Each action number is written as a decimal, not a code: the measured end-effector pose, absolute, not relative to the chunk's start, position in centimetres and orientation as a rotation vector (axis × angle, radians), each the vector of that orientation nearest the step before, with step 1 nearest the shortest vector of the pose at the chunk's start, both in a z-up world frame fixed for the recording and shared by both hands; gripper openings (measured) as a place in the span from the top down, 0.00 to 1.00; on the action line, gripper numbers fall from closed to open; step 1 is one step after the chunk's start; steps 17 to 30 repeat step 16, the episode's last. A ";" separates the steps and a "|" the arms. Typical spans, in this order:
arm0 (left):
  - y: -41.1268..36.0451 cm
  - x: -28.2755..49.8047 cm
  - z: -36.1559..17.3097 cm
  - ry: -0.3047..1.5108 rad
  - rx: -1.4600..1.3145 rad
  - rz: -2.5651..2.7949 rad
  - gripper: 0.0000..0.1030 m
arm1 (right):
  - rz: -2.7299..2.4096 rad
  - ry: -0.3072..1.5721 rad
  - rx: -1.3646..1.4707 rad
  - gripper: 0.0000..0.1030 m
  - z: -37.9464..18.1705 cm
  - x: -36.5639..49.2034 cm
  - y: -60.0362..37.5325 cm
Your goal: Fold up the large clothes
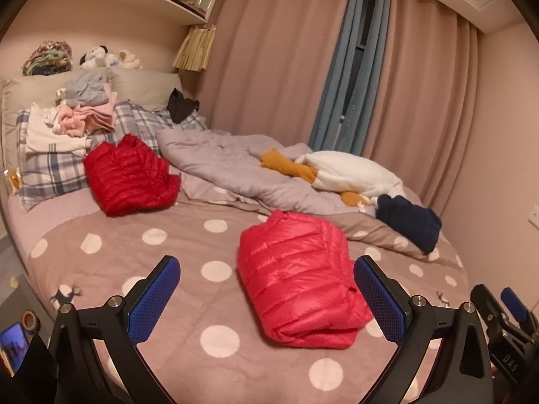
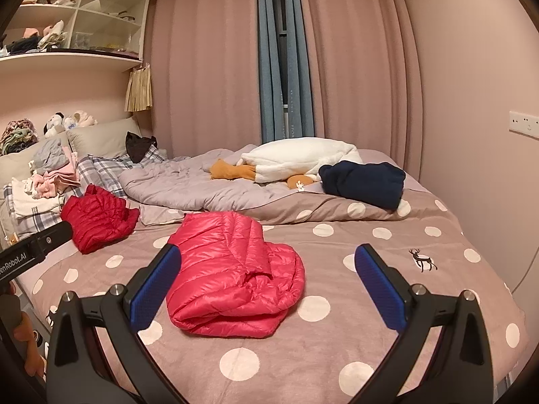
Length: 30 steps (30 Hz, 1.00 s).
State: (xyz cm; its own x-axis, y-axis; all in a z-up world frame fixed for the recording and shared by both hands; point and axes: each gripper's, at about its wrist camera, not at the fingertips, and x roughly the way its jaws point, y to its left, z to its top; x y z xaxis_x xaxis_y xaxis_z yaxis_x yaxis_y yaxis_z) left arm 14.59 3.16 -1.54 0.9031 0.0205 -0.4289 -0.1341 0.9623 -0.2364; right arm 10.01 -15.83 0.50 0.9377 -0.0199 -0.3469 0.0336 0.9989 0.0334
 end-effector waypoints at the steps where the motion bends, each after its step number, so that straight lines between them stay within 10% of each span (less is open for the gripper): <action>1: 3.1 14.6 -1.6 0.442 -0.267 0.080 0.01 | -0.031 0.360 0.037 0.00 0.4 10.0 -15.9; 30: 2.7 14.5 -1.6 0.450 -0.270 0.059 0.01 | -0.067 0.354 0.043 0.00 0.6 9.3 -17.2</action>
